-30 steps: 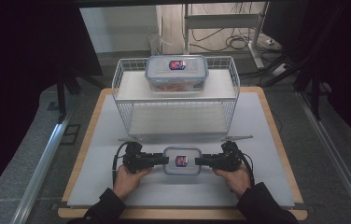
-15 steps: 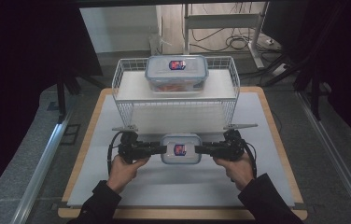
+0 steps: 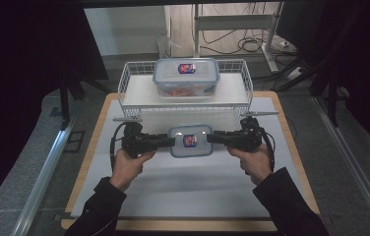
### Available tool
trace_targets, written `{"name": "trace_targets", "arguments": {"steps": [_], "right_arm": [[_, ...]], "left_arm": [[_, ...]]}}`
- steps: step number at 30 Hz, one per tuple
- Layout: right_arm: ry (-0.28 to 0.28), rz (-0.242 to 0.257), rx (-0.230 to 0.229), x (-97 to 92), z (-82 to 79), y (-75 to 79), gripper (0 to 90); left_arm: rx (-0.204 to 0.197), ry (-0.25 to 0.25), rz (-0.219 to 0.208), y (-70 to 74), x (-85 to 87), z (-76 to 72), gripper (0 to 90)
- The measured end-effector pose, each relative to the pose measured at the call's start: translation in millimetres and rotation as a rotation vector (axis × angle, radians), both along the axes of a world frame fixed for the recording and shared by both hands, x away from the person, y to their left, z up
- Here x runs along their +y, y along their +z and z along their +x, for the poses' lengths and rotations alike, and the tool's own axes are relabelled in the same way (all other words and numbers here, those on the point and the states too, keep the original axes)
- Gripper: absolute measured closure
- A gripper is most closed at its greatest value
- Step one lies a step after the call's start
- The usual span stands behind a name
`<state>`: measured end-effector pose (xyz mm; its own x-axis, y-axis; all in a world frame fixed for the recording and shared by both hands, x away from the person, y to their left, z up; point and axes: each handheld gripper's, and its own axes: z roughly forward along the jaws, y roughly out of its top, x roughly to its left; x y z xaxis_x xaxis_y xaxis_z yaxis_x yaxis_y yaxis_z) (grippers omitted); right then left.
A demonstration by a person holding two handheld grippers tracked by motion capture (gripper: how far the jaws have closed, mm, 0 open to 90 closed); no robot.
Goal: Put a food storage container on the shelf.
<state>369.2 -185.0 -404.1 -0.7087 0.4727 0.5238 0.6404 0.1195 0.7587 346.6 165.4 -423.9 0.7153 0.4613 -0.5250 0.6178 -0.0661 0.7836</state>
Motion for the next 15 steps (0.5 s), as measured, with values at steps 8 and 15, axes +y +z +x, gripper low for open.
{"name": "trace_targets", "arguments": {"steps": [8,15], "right_arm": [[-0.003,0.011,-0.004,2.9,9.0,21.3,57.8],[-0.005,0.017,-0.017,7.3,17.9,40.4,57.9]], "left_arm": [[-0.016,0.011,0.0,24.7,3.1,9.9,57.4],[-0.023,0.019,-0.006,45.2,8.1,19.0,57.4]]}}
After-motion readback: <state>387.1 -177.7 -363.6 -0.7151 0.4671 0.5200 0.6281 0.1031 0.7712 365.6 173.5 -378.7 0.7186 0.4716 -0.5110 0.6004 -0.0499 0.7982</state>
